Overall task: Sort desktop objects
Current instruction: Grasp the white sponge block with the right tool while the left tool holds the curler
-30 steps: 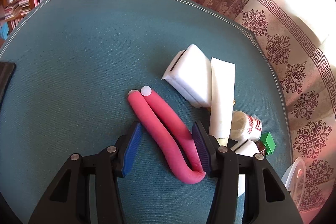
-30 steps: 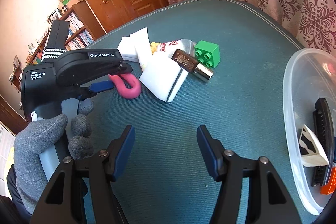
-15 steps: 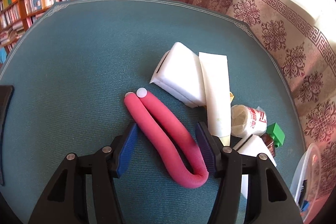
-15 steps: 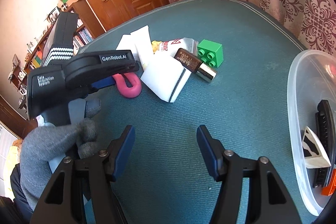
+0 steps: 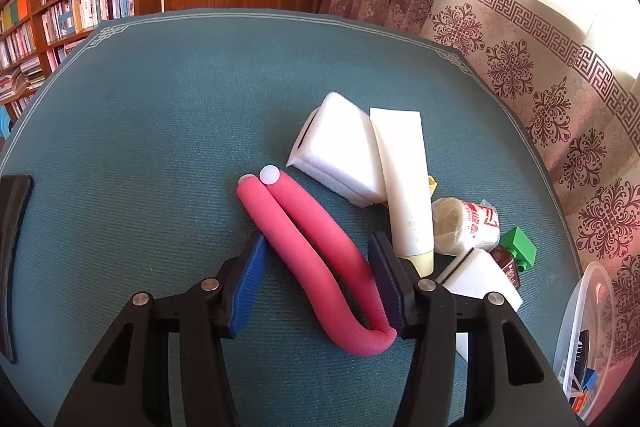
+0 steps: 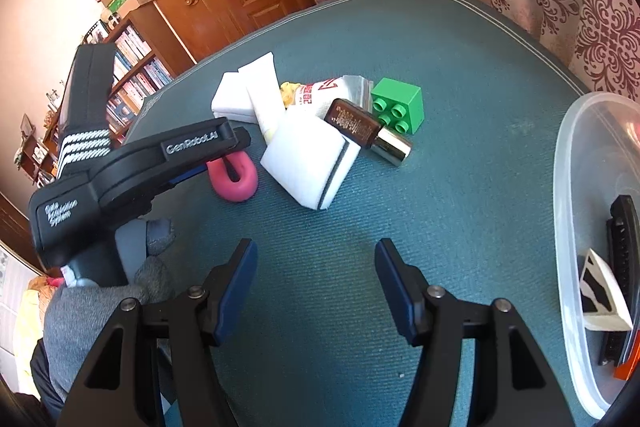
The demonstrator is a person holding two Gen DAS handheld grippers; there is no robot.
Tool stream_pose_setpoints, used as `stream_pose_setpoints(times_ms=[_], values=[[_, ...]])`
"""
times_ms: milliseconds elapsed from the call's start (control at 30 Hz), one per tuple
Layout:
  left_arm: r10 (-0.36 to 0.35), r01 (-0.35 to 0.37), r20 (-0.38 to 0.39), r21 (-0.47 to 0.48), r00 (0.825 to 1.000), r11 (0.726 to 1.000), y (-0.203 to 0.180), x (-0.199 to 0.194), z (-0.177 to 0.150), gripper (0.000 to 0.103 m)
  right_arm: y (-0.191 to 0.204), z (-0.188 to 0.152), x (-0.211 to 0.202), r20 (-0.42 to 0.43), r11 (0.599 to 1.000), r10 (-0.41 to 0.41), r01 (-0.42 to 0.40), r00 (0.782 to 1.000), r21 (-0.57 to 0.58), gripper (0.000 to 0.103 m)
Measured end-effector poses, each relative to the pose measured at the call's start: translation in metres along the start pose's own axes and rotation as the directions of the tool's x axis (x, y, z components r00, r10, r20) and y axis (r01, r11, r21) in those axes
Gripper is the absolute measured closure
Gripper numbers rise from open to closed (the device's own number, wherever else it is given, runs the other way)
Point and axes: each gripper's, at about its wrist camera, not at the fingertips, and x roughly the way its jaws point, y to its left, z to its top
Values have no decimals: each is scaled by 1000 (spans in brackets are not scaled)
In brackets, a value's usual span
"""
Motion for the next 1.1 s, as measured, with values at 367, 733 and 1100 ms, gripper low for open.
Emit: stream_pose_setpoints(times_ms=[367,733,1100], values=[[-3,4,52,-13,999,1000,6,-13,4,48,7,27,23,7,1000,-15,15,1000,-6,30],[4,0,61,-61,998,998,13,-11,10,48,21,49,43,28,998,-43,44,999,-38,24],[12,-8,52,-68,999,998,17,-7,6,48,24,43,48,19,992,-102,103,995,-68,36]])
